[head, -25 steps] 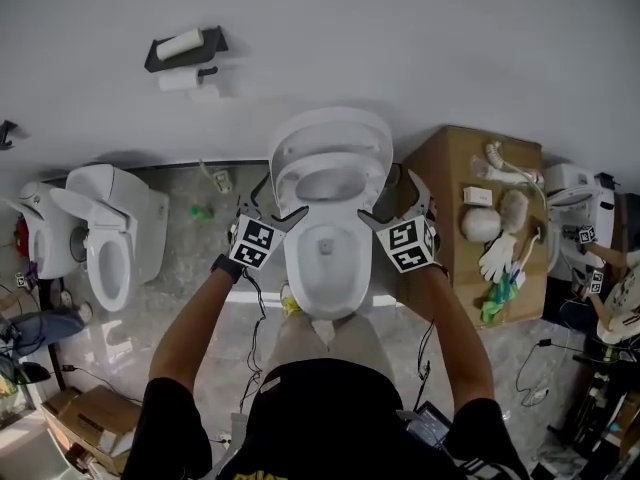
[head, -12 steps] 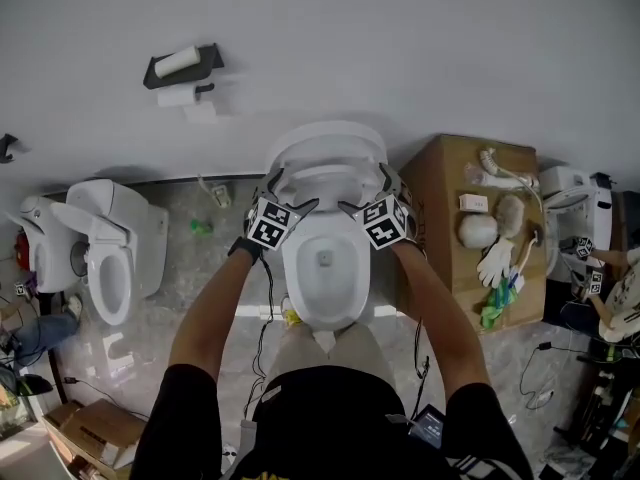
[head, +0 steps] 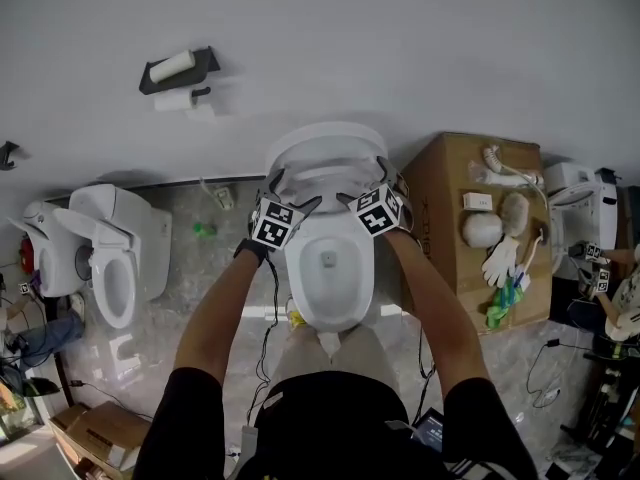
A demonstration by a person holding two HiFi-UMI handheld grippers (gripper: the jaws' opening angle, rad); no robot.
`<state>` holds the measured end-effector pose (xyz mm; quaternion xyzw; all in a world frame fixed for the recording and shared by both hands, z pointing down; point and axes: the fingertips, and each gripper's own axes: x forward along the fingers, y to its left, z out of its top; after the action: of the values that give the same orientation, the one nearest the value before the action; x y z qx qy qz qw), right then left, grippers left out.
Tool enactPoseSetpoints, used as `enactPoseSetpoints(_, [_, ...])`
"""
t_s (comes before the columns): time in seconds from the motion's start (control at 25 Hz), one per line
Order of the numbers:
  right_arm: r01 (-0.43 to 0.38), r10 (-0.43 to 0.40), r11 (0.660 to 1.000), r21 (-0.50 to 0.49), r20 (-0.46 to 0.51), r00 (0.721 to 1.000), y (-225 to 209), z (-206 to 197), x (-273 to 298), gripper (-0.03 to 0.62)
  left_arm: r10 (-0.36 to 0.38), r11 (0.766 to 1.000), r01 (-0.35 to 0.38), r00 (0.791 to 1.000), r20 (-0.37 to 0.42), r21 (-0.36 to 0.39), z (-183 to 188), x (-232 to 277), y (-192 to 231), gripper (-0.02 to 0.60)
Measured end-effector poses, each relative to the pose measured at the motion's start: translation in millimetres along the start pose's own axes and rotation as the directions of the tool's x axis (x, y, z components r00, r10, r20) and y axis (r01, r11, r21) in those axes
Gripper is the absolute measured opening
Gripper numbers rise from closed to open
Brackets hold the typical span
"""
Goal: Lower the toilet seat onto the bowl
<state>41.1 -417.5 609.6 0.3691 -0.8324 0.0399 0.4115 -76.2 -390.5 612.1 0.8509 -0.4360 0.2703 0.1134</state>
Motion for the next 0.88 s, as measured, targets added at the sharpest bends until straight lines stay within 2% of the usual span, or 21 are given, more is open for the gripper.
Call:
enactPoseSetpoints(0.24, [0.000, 0.000, 1.000, 0.002, -0.011, 1.000, 1, -2, 5, 0.573, 0.005, 1.000, -0.005, 1.000, 0.001, -0.020, 0, -1, 0, 0.483])
enactPoseSetpoints(0.68, [-0.011, 0.010, 1.000, -0.015, -0.030, 1.000, 3, -4, 15, 0.431, 0.040, 0.999, -0.040, 0.999, 0.013, -0.006, -1, 2, 6, 0.472])
enactPoseSetpoints(0.88, [-0.008, 0.006, 0.999, -0.045, -0.025, 1.000, 8, -1, 18, 0.309, 0.043, 0.999, -0.043, 0.999, 0.010, -0.015, -3, 1, 7, 0.471])
